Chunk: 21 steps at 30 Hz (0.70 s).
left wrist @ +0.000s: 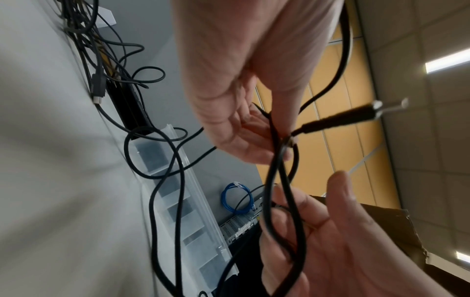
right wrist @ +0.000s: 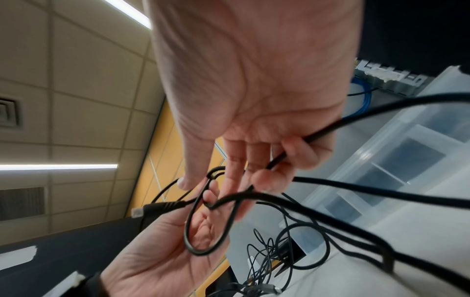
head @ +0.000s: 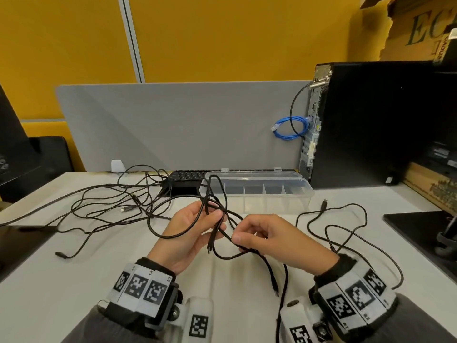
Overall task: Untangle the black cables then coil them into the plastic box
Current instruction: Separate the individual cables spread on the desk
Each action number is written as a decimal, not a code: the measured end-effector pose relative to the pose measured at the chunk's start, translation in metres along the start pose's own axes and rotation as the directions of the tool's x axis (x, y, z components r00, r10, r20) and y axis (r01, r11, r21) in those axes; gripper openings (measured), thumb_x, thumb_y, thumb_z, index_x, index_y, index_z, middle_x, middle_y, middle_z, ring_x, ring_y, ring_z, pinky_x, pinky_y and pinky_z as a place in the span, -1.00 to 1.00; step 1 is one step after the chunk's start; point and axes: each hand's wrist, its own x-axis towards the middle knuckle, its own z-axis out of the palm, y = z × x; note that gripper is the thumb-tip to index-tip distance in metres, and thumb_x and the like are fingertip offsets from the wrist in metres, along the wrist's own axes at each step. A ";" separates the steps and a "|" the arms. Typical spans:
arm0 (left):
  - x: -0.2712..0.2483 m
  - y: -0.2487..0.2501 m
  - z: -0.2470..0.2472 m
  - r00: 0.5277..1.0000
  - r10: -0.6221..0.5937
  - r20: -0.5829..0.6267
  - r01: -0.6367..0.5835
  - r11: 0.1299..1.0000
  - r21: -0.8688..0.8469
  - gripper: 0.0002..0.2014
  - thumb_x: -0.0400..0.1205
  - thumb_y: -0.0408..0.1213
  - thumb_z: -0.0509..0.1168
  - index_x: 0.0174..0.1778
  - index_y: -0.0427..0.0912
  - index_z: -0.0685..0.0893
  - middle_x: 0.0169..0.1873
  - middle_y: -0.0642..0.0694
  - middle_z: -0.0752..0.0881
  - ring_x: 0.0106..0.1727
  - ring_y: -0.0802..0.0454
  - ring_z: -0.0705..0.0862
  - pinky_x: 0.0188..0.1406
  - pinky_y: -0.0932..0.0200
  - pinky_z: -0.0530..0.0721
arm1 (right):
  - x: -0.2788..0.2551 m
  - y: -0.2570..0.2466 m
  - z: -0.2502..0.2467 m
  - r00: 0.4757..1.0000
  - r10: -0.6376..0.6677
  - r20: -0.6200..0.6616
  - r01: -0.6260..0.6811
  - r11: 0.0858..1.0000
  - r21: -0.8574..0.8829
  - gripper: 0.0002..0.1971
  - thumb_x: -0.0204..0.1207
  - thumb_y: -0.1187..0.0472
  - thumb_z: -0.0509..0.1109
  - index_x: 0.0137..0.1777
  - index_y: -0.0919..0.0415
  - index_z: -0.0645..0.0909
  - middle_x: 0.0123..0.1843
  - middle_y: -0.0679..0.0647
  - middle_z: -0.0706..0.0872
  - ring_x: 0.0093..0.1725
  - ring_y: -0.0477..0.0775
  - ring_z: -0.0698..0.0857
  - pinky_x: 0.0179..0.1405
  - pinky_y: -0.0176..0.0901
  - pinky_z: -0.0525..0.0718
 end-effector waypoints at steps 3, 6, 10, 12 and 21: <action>-0.002 0.002 0.002 1.000 0.008 -0.013 -0.007 0.999 0.044 -0.81 0.38 -0.32 0.36 -0.12 -0.27 0.61 -0.48 0.00 0.71 -0.51 0.16 0.54 -0.42 0.30 0.65 | -0.001 -0.003 0.001 1.000 0.011 -0.007 -0.011 1.000 0.000 -0.76 0.42 -0.06 0.47 -0.04 0.07 0.69 -0.29 -0.09 0.70 -0.50 -0.31 0.46 -0.41 -0.52 0.38; -0.004 0.003 0.004 1.000 -0.015 -0.013 0.016 0.997 0.075 -0.76 0.39 -0.30 0.36 -0.05 -0.28 0.68 -0.50 0.00 0.64 -0.62 0.19 0.34 -0.59 0.37 0.46 | -0.001 -0.003 0.003 0.999 -0.002 -0.048 0.002 1.000 0.000 -0.77 0.47 -0.07 0.42 0.03 0.02 0.66 -0.33 -0.04 0.74 -0.51 -0.32 0.51 -0.40 -0.53 0.39; -0.007 0.003 0.007 0.992 -0.120 0.033 0.115 0.986 0.119 -0.78 0.53 -0.36 0.32 0.04 -0.06 0.77 -0.25 -0.19 0.64 -0.47 0.06 0.32 -0.61 0.32 0.27 | 0.001 -0.004 0.004 0.993 0.001 -0.118 0.001 1.000 0.017 -0.58 0.55 -0.11 0.28 0.38 -0.06 0.46 -0.31 -0.04 0.77 -0.57 -0.26 0.56 -0.52 -0.53 0.47; -0.009 0.005 0.010 0.984 -0.167 0.068 0.154 0.975 0.159 -0.70 0.60 -0.46 0.25 0.14 -0.05 0.71 -0.34 -0.08 0.67 -0.64 0.18 0.28 -0.73 0.38 0.23 | 0.000 -0.004 0.003 0.990 0.002 -0.141 0.003 0.999 0.033 -0.47 0.56 -0.10 0.26 0.51 -0.14 0.24 -0.17 -0.04 0.79 -0.65 -0.24 0.54 -0.54 -0.42 0.57; -0.016 0.009 0.012 0.930 -0.310 0.199 0.208 0.888 0.410 -0.63 0.57 -0.62 0.19 0.11 -0.08 0.65 -0.21 -0.06 0.72 -0.72 0.18 0.27 -0.76 0.34 0.26 | -0.006 -0.012 0.004 0.999 -0.051 0.000 0.050 0.992 0.118 -0.57 0.60 0.08 0.30 0.44 -0.25 0.41 -0.24 0.05 0.68 -0.65 -0.18 0.59 -0.63 -0.31 0.63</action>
